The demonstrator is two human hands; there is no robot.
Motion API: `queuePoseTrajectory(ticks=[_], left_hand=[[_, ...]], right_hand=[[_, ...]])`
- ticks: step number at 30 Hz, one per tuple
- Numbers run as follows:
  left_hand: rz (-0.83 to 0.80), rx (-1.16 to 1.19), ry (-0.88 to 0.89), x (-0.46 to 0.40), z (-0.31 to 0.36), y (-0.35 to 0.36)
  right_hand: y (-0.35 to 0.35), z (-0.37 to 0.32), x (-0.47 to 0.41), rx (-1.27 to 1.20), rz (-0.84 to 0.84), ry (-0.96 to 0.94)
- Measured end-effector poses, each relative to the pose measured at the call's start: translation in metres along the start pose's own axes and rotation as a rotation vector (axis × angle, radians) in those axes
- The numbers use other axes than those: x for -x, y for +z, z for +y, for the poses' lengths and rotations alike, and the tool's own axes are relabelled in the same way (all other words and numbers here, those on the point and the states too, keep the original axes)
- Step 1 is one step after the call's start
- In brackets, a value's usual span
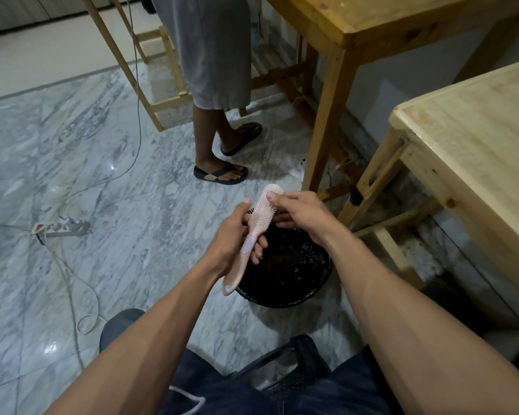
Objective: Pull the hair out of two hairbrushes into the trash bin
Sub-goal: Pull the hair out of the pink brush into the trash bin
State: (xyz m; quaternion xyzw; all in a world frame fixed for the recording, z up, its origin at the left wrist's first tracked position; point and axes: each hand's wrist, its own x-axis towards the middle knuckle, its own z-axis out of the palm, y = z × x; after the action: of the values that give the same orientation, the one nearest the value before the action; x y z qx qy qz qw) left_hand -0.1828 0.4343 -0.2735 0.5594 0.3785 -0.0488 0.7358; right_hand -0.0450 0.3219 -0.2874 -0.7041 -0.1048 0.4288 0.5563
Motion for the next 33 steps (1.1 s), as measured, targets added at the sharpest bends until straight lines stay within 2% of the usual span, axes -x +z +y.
queuePoseTrajectory(ticks=[4,7,15,20,25,29,33], left_hand=[[0.016,-0.276,0.117,0.000,-0.004,0.001],[0.141,-0.588,0.254,-0.003,-0.004,0.001],[0.316,-0.905,0.546,0.014,0.034,0.005],[0.370,-0.885,0.675,0.028,0.064,0.007],[0.393,-0.784,0.855,0.051,0.101,0.027],[0.355,-0.732,0.979,0.068,0.136,0.062],[0.249,-0.686,1.084,0.089,0.168,0.124]], right_hand=[[-0.001,-0.010,-0.003,-0.075,0.143,-0.011],[-0.005,-0.023,-0.001,-0.135,0.215,-0.057],[-0.012,-0.070,0.010,-0.063,0.308,-0.160],[-0.016,-0.107,0.022,-0.047,0.324,-0.224],[-0.029,-0.150,0.046,-0.015,0.448,-0.341],[-0.058,-0.191,0.085,0.008,0.558,-0.455],[-0.117,-0.222,0.136,0.043,0.670,-0.462]])
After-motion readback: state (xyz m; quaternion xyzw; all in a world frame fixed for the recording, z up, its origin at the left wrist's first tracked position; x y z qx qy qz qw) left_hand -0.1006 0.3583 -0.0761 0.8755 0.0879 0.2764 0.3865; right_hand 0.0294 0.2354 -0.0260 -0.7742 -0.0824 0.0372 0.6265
